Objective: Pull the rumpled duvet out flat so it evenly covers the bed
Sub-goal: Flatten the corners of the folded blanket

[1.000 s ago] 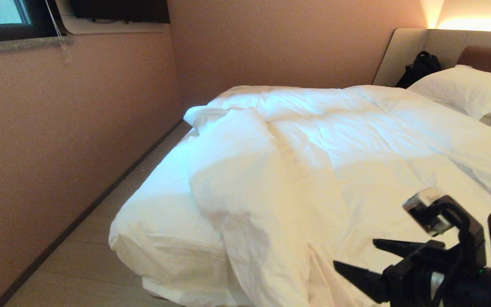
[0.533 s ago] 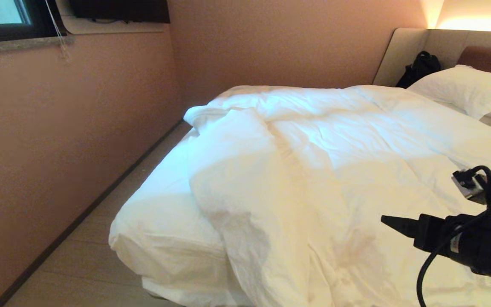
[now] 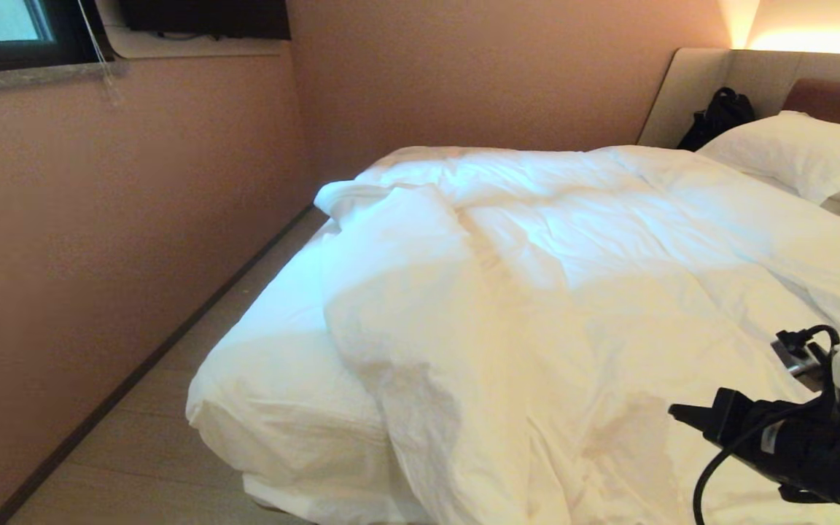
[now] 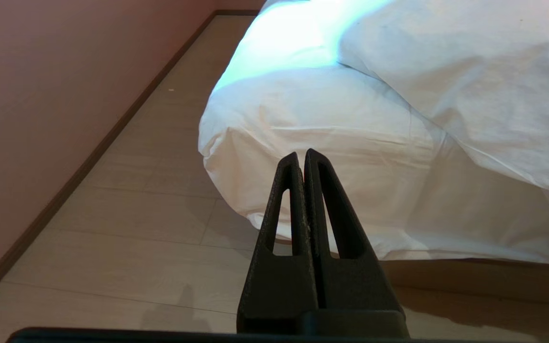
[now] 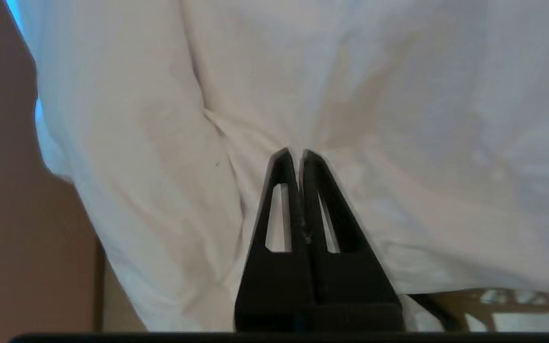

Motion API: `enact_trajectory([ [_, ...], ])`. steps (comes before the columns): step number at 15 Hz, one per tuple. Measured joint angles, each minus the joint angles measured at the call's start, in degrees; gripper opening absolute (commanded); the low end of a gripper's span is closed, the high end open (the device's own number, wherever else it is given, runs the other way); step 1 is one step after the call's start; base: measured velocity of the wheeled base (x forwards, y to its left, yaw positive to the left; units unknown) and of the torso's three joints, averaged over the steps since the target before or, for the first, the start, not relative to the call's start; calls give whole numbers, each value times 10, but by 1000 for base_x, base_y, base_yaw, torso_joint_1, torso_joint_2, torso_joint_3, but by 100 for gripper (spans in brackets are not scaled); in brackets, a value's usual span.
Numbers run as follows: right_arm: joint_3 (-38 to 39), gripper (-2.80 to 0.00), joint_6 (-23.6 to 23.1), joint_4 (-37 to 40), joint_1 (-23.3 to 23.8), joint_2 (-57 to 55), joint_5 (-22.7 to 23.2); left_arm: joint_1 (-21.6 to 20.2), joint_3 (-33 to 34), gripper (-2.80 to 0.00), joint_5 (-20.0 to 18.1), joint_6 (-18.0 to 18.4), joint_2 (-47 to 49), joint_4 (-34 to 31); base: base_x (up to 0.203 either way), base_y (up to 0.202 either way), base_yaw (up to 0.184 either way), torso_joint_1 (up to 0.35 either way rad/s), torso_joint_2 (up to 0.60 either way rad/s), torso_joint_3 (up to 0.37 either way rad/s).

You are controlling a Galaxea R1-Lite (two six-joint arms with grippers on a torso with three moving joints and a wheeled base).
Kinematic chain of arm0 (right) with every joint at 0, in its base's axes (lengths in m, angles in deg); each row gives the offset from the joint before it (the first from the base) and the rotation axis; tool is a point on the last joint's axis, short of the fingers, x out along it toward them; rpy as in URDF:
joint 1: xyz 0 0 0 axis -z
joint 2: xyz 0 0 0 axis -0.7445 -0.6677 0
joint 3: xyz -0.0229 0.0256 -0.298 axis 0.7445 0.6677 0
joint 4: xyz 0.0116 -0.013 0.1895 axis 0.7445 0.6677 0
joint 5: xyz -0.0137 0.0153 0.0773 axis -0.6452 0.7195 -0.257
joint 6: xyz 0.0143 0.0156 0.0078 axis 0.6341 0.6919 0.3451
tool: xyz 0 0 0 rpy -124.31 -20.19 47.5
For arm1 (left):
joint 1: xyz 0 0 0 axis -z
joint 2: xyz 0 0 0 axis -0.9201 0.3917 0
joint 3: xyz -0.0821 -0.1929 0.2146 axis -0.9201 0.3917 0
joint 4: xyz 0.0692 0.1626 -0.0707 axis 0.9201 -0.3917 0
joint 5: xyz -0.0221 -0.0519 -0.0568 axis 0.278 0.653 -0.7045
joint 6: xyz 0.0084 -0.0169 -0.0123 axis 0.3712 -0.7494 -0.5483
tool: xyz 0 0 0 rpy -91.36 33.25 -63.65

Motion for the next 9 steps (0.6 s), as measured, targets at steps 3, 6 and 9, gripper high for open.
enact_trajectory([
  [3, 18, -280, 4, -44, 1, 6, 9, 0, 0, -280, 0, 0, 0, 0, 0, 0, 0, 0, 0, 0],
  [6, 38, -280, 3, -66, 2, 57, -7, 0, 0, -280, 0, 0, 0, 0, 0, 0, 0, 0, 0, 0],
  [9, 67, -280, -12, -58, 3, 157, -44, 0, 0, -280, 0, 0, 0, 0, 0, 0, 0, 0, 0, 0],
])
